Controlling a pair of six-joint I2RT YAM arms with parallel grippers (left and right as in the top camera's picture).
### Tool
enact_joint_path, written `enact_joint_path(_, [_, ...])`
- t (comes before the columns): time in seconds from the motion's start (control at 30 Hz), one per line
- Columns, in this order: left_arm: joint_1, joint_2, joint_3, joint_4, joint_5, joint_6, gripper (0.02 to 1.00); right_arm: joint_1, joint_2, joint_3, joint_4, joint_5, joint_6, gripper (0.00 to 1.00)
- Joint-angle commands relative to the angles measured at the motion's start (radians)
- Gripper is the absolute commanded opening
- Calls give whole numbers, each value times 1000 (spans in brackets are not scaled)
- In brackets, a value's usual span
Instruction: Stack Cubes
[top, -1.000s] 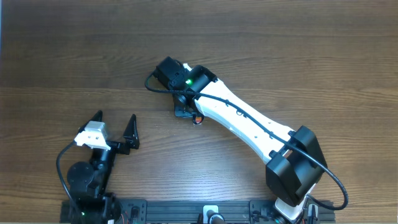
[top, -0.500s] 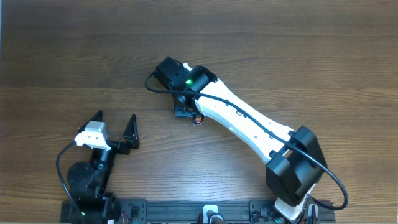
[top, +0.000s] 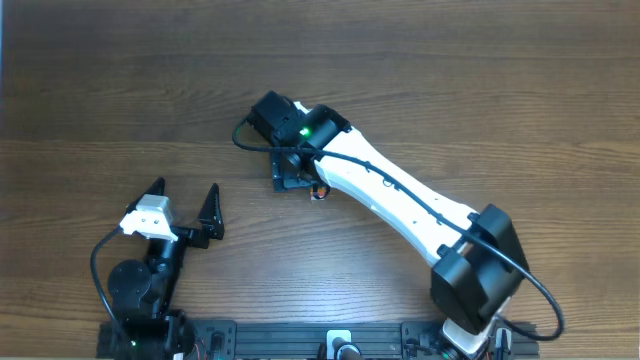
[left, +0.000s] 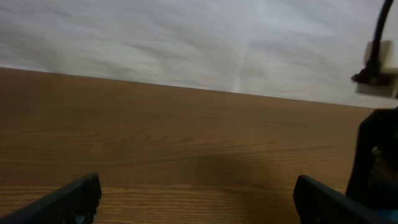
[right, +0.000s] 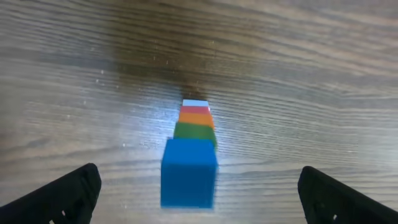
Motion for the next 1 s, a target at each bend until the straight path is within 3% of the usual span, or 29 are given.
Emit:
enact_joint_path(0.03, [-5, -5, -5, 0, 8, 14, 1000, -108, -249, 11, -27, 50, -124, 993])
enact_joint_path(0.23, [-5, -5, -5, 0, 8, 14, 1000, -354, -539, -21, -101, 50, -282, 993])
enact_joint_path(0.47, [-5, -5, -5, 0, 8, 14, 998, -590, -936, -394, 141, 45, -444, 991])
enact_joint_path(0.67, [-5, -5, -5, 0, 8, 14, 1000, -668, -1262, -735, 372, 35, -477, 993])
enact_joint_path(0.8, [-5, -5, -5, 0, 9, 14, 1000, -726, -1488, -977, 580, -29, -474, 993])
enact_joint_path(1.0, [-5, -5, -5, 0, 8, 14, 1000, -726, -1658, -1190, 757, -41, -519, 976])
